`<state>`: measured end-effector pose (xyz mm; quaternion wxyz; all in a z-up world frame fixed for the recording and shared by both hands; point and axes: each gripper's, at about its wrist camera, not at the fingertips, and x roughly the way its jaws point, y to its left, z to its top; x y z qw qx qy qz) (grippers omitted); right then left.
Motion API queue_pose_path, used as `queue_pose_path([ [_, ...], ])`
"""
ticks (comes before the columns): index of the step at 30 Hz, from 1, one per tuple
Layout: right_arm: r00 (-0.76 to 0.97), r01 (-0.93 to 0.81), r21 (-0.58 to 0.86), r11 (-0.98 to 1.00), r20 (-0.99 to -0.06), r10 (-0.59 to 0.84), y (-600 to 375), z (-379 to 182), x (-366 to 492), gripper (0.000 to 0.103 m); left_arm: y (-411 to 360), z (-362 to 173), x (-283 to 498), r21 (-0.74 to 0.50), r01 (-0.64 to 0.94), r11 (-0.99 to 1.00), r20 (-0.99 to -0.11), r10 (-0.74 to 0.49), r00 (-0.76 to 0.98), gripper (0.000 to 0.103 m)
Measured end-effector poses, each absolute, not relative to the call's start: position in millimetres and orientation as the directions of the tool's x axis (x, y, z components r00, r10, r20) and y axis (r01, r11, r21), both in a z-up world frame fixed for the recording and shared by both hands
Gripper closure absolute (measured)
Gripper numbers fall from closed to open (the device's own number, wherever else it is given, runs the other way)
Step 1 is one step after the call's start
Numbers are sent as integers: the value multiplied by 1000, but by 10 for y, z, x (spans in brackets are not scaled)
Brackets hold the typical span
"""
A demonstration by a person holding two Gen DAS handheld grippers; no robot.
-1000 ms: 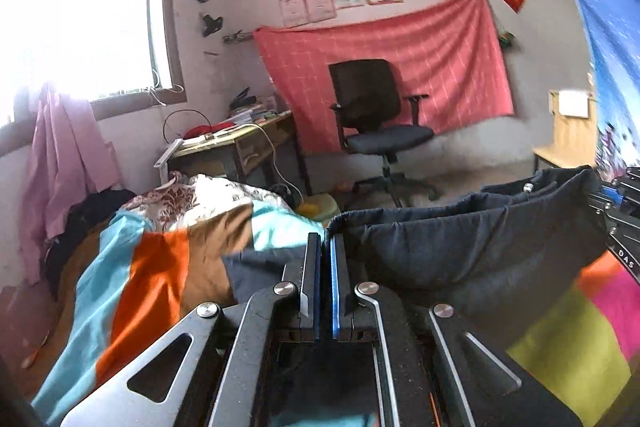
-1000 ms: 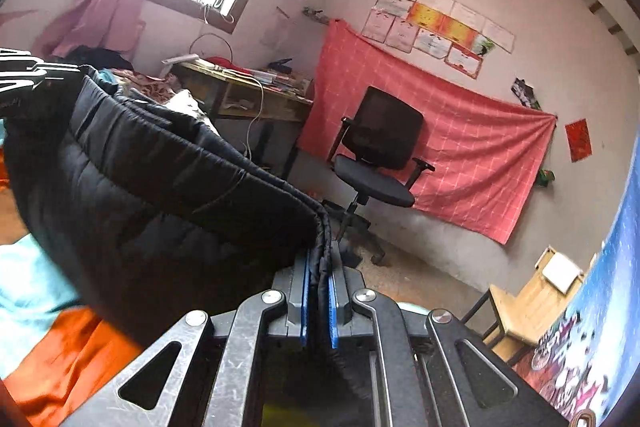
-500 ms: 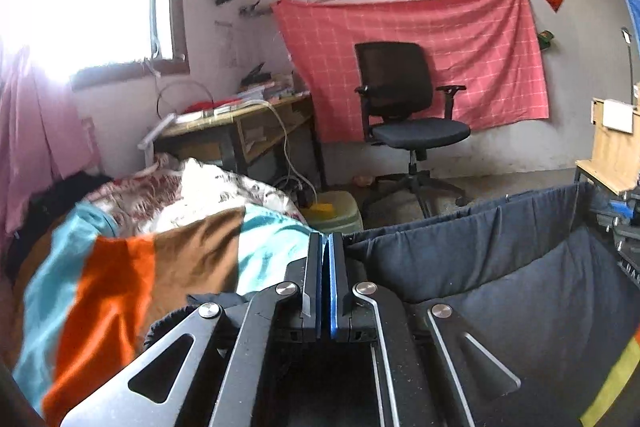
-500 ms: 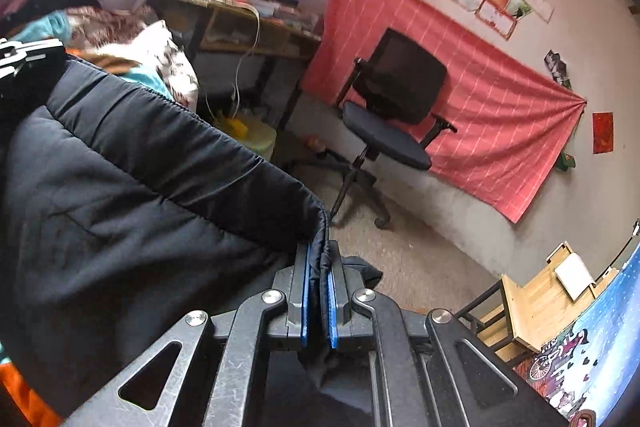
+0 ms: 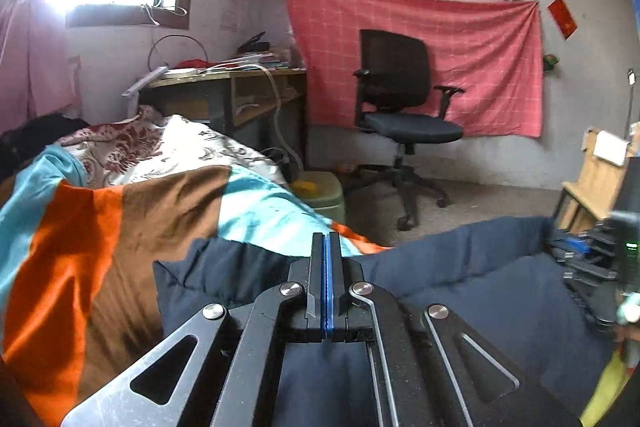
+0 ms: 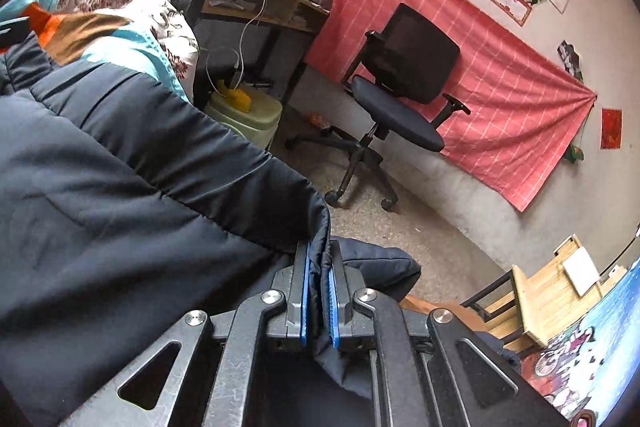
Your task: Fold large clothes
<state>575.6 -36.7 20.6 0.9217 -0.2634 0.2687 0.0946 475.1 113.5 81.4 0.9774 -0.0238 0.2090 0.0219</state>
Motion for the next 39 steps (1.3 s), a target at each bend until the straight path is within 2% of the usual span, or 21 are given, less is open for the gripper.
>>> queue_pose_path([
  [3,839,-328,-346,879,-535,102,-494,301,5746,86,1051,866,4576,-51,-10,999,-401,-11,916,103],
  [4,842,-334,-296,895,-520,142,-574,364,5717,75,1011,880,4507,-56,10,998,-397,-32,917,103],
  [5,848,-333,-251,909,-501,172,-653,429,5679,60,976,893,4437,-63,32,997,-391,-55,919,103],
  [6,858,-327,-210,921,-476,195,-737,495,5617,51,935,903,4357,-71,53,996,-384,-77,920,101],
  [7,867,-323,-181,929,-449,214,-801,548,5549,35,892,912,4311,-77,71,994,-380,-96,920,96],
  [8,874,-326,-161,932,-428,231,-852,584,5478,30,850,904,4244,-88,93,992,-377,-120,918,94],
  [12,851,-381,-93,920,-424,310,-1038,570,5181,25,692,800,3979,-124,171,977,-366,-205,908,62],
  [14,829,-404,-54,913,-443,341,-1111,484,5080,20,633,723,3909,-132,193,972,-379,-229,896,58],
  [18,766,-454,8,891,-507,395,-1117,262,5019,18,528,546,3965,-99,203,974,-448,-225,865,55],
  [22,743,-458,66,886,-519,423,-1041,149,5166,10,476,477,4076,-57,192,980,-460,-197,866,36],
  [24,745,-449,79,890,-516,422,-993,154,5320,9,461,486,4176,-42,167,985,-463,-167,870,31],
  [29,742,-441,36,897,-548,387,-800,163,5745,9,603,454,4480,-67,70,995,-483,-93,871,27],
  [33,724,-427,21,904,-590,356,-737,84,6053,9,834,414,4672,-147,0,989,-511,-76,856,27],
  [39,655,-394,135,909,-653,381,-851,-140,6438,9,1030,371,4869,-195,-60,979,-536,-56,843,27],
])
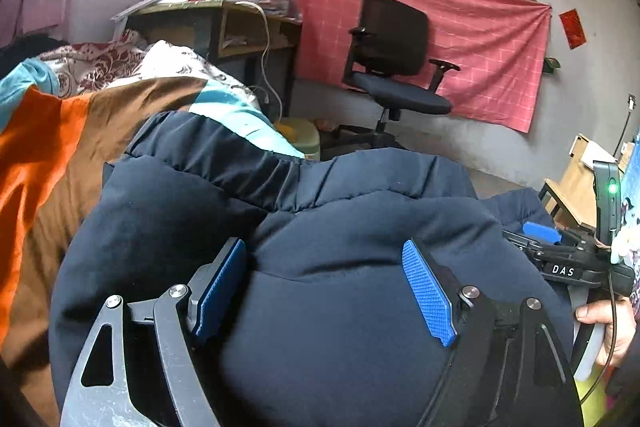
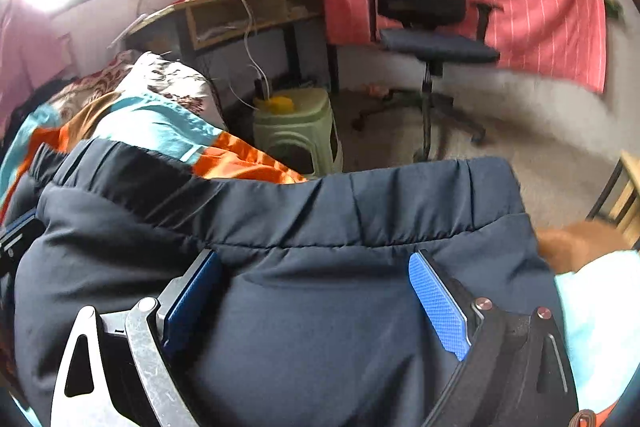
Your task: Fold large clothes
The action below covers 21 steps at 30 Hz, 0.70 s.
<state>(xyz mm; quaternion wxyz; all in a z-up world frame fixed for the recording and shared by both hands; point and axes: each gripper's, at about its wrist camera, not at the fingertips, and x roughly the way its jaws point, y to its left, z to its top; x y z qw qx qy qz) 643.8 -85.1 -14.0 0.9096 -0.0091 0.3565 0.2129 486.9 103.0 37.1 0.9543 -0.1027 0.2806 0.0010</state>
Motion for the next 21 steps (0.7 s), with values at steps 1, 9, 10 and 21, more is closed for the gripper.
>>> queue_pose_path([
  [1,645,-394,151,907,-657,389,-863,-161,6483,8,1048,362,4902,-204,-56,977,-540,-64,839,26],
  [9,600,-401,219,890,-672,435,-910,-275,6582,5,1156,316,5025,-255,-37,966,-549,-114,828,25],
  [10,596,-400,221,889,-674,436,-904,-276,6592,5,1164,311,5027,-255,-35,966,-548,-115,828,25],
  [21,590,-398,216,892,-684,429,-883,-328,6621,5,1168,279,5104,-239,-34,970,-542,-105,834,25],
])
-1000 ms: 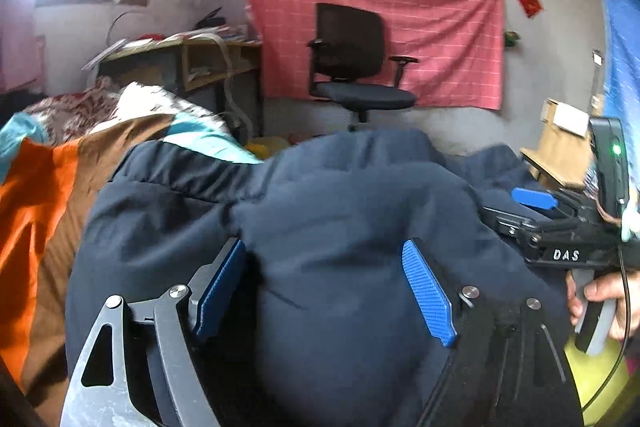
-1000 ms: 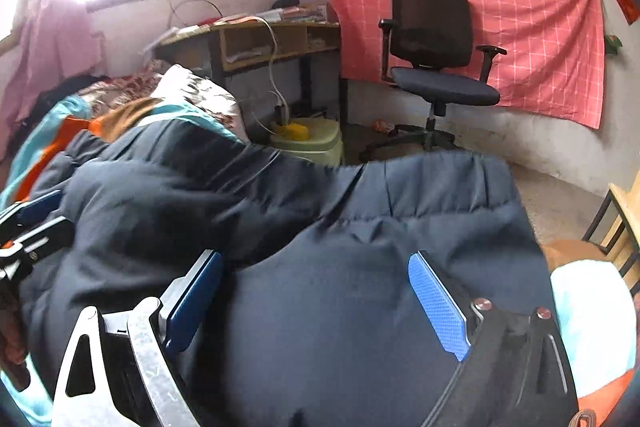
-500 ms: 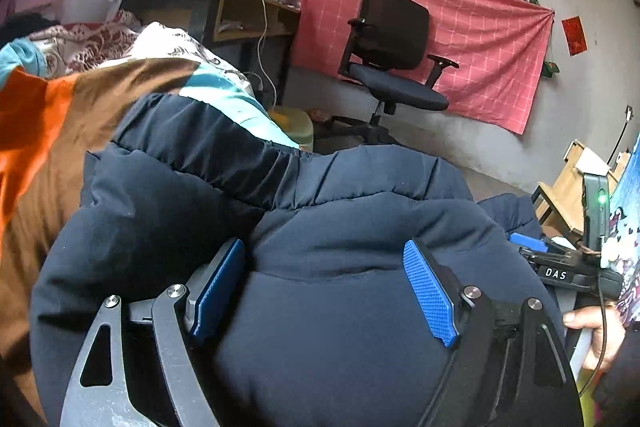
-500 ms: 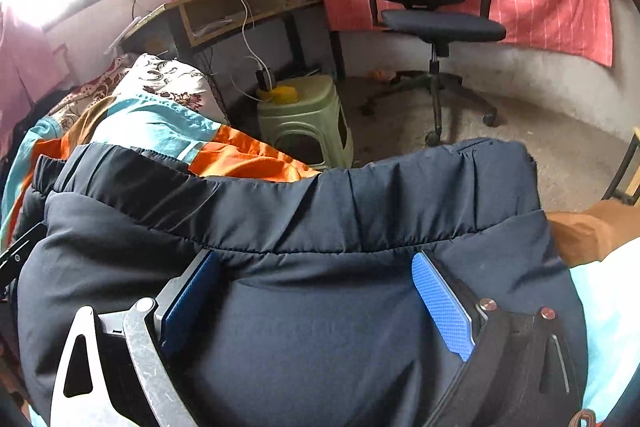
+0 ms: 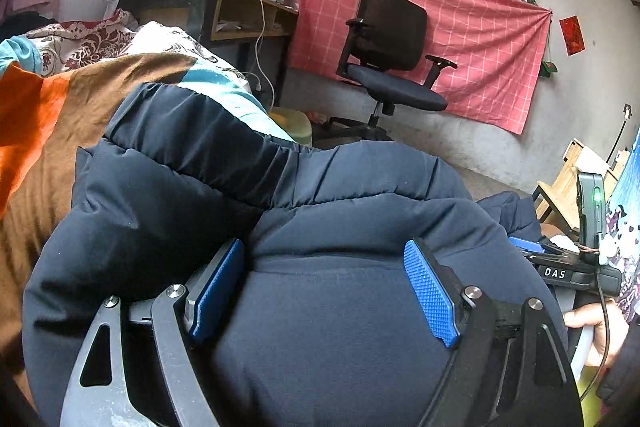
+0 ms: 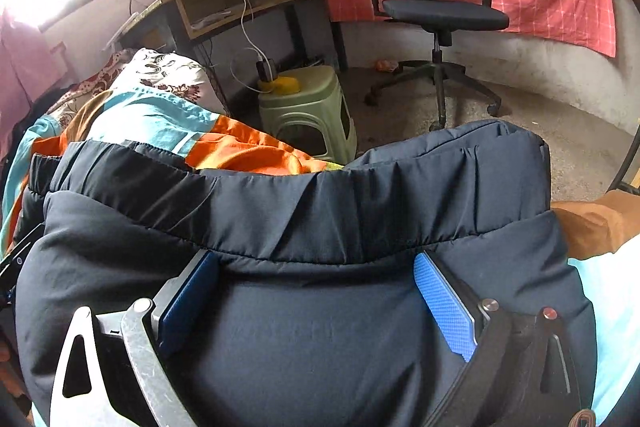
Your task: Fold large clothes
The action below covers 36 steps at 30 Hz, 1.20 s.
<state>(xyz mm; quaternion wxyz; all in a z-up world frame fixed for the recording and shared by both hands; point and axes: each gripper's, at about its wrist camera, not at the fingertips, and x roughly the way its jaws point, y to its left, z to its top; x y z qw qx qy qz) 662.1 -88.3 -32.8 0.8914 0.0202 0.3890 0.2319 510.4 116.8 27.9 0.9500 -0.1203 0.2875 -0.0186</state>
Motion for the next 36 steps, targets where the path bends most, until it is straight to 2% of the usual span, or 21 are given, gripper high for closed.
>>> queue_pose_path([
  [7,613,-394,210,895,-665,426,-896,-322,6559,4,1153,269,5077,-232,-22,972,-526,-107,844,25],
  [12,647,-419,232,878,-601,468,-1035,-180,6376,2,1285,389,4922,-306,33,951,-499,-190,846,24],
  [21,749,-376,168,911,-524,406,-1311,110,6119,0,1572,665,4446,-250,-42,967,-427,-72,901,24],
  [28,769,-297,139,945,-552,323,-1723,130,6121,0,1886,590,4320,-307,-88,948,-474,-72,877,23],
  [32,750,-206,107,973,-621,227,-1979,18,6193,0,2067,515,4273,-365,-91,927,-515,-120,848,22],
  [36,683,-212,154,965,-683,259,-2186,-167,6244,0,2142,416,4209,-358,-95,929,-563,-134,815,10],
])
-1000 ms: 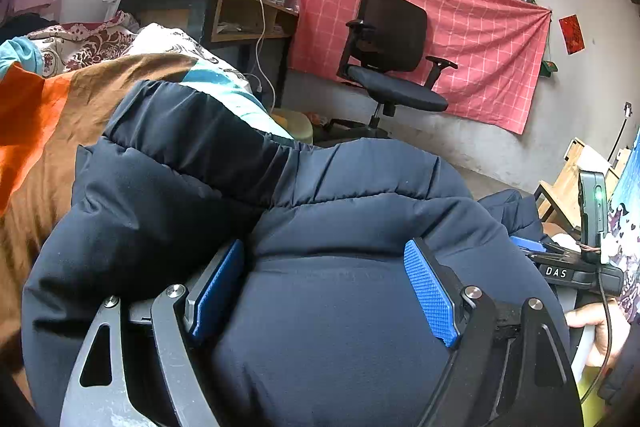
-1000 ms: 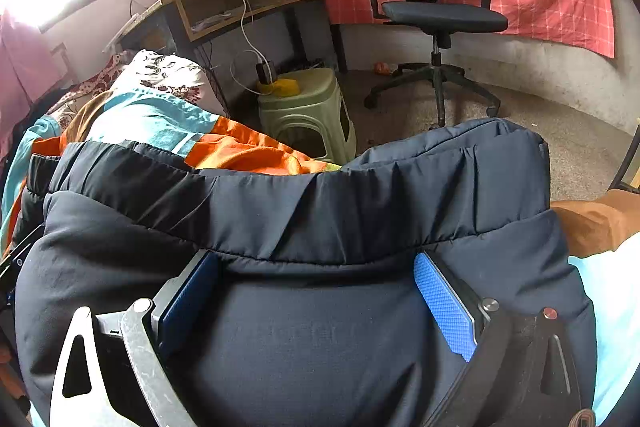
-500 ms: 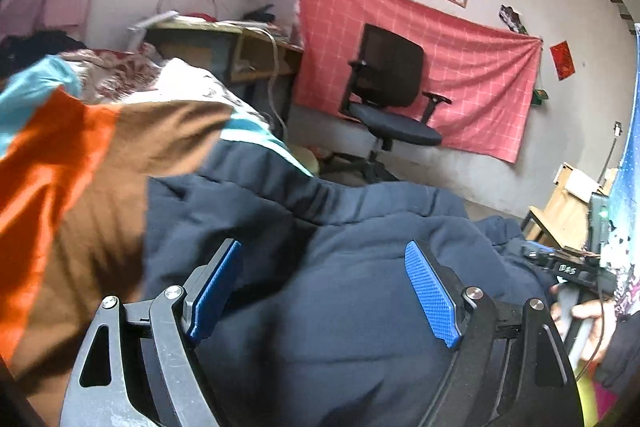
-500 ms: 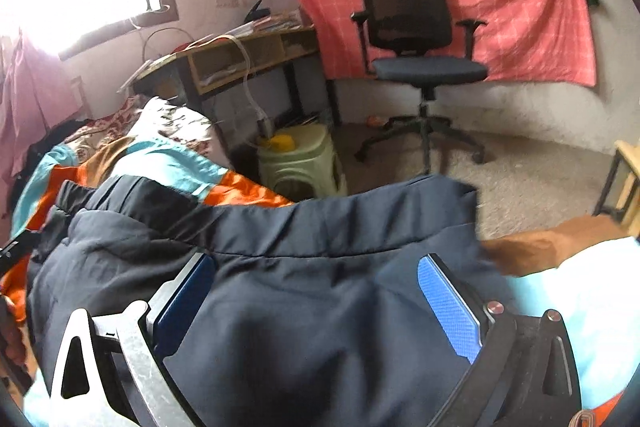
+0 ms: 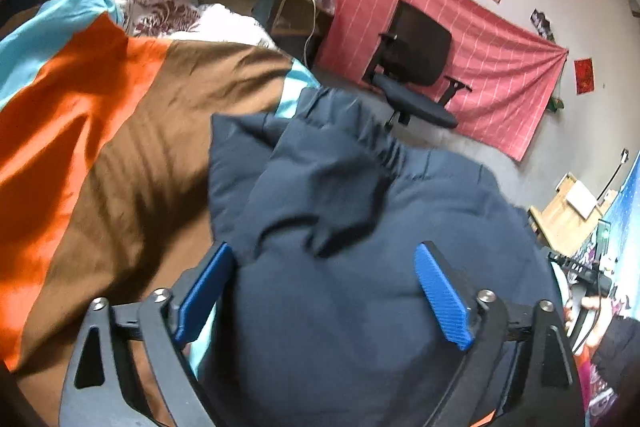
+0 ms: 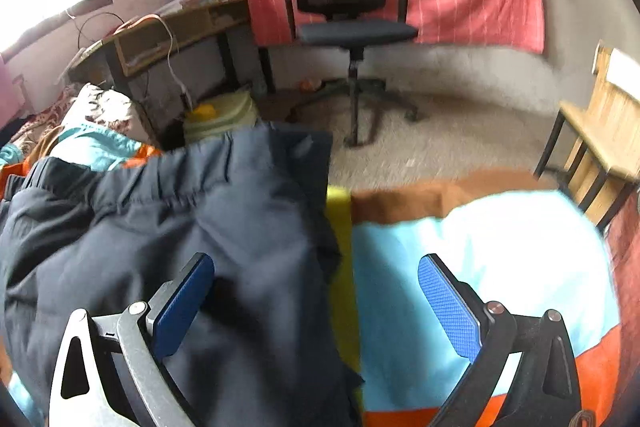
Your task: Fold large clothes
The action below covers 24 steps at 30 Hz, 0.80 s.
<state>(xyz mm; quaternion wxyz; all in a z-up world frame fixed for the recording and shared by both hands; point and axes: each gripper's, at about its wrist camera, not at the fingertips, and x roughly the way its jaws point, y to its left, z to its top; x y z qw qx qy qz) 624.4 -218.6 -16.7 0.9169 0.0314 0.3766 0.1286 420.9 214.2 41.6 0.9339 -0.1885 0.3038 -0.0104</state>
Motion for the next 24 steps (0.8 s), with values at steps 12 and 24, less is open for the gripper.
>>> queue_pose_path([
  [12,466,-223,461,859,-724,509,-2434,-614,6493,0,2499,61,4339,-482,-105,870,-675,-293,677,2],
  [24,324,-161,727,667,-600,732,-2717,-936,6615,0,2796,-260,4514,-700,-86,709,-630,-557,542,1],
])
